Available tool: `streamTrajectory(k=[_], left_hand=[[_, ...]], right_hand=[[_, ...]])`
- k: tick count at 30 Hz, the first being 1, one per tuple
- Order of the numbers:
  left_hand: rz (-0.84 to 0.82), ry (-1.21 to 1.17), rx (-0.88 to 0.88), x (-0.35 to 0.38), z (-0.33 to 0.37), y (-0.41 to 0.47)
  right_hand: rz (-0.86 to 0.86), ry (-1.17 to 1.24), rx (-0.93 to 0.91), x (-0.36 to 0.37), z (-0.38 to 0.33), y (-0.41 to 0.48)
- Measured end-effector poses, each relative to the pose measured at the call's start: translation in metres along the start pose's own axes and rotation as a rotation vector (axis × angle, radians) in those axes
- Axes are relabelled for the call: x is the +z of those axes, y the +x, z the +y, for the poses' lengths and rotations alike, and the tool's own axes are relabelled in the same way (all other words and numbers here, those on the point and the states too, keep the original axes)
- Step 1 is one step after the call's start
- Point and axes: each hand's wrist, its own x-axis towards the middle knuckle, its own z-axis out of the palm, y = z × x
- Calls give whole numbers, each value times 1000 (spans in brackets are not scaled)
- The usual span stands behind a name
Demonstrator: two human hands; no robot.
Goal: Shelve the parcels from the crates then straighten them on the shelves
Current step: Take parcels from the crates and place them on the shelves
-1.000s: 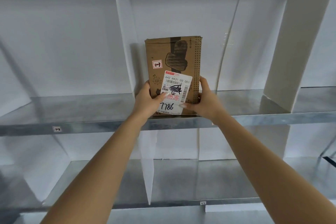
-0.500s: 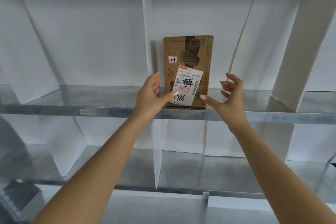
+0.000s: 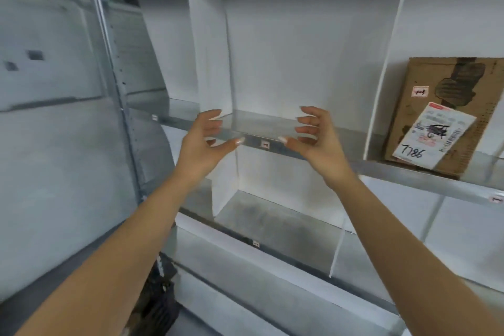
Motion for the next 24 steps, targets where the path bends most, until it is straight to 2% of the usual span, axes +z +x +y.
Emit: streamTrajectory(k=[8, 13, 19, 24], left_hand=[[125, 197, -271, -211, -85, -10], [221, 316, -456, -317, -156, -29], [359, 391, -744, -396, -271, -43], [406, 443, -996, -443, -377, -38]], right_hand=[[-302, 83, 130, 233, 17, 24], [-538, 71, 181, 367, 51, 25], [-796, 51, 292, 504, 138, 36], [-971, -6, 374, 608, 229, 55]])
